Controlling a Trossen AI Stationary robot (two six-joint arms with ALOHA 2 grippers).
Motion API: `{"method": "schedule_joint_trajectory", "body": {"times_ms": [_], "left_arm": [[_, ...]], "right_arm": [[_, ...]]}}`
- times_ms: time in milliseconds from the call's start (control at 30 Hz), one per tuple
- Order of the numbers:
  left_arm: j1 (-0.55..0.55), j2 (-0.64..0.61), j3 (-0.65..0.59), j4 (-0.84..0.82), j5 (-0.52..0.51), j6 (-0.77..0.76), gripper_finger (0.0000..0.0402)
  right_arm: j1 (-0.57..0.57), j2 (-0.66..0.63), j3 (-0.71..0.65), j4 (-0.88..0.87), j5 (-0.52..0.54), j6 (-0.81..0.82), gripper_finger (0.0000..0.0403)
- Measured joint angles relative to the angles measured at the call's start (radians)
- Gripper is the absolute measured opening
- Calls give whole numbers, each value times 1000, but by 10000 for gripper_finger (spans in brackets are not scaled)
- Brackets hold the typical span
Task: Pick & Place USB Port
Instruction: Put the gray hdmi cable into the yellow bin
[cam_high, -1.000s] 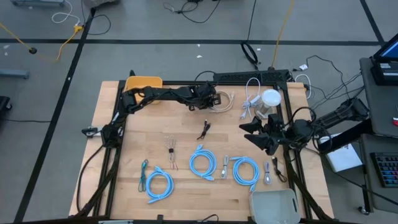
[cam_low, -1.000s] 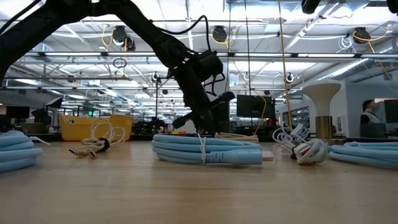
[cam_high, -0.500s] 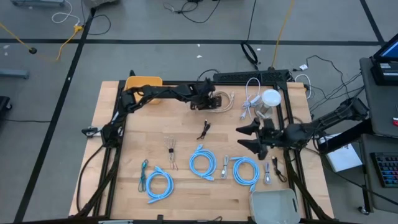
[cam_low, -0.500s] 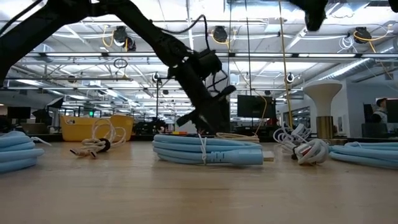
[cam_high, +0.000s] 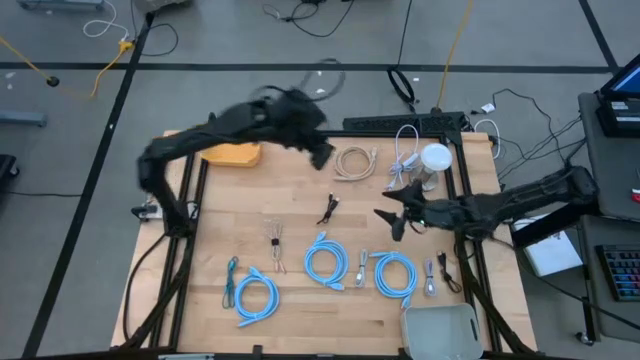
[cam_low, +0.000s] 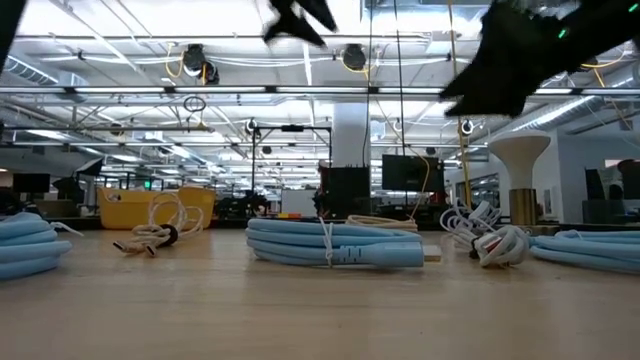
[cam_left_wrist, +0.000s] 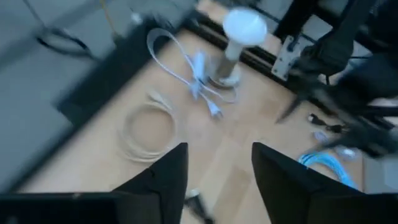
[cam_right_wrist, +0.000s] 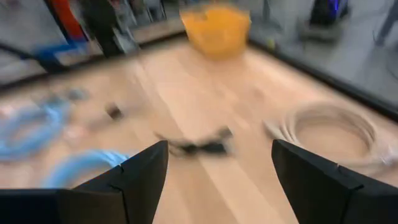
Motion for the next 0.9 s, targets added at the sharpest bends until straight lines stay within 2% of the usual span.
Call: {"method": "schedule_joint_trajectory", "body": {"times_ms": [133,267,433,633,767,900], "left_arm": [[-24,-151,0,-83,-132,-26,145],[-53,-255,-1,-185,-211,-96,132],[-110,-317,-2,-304,-298,-184,137],[-186,-314,-3,-421,-332,-263,144],[-228,-301,-3,-456,-342,-285,145],[-266,-305,-4,-457,-391,-290,145]], "right_arm": [[-190,180,7,-16,-220,-124,279],[-323,387,121,-34,-335,-304,279],[-401,580,365,-124,-340,-512,279],[-470,765,606,-398,-344,-692,279],[-505,841,665,-549,-368,-781,279],[-547,871,650,-539,-370,-820,279]]}}
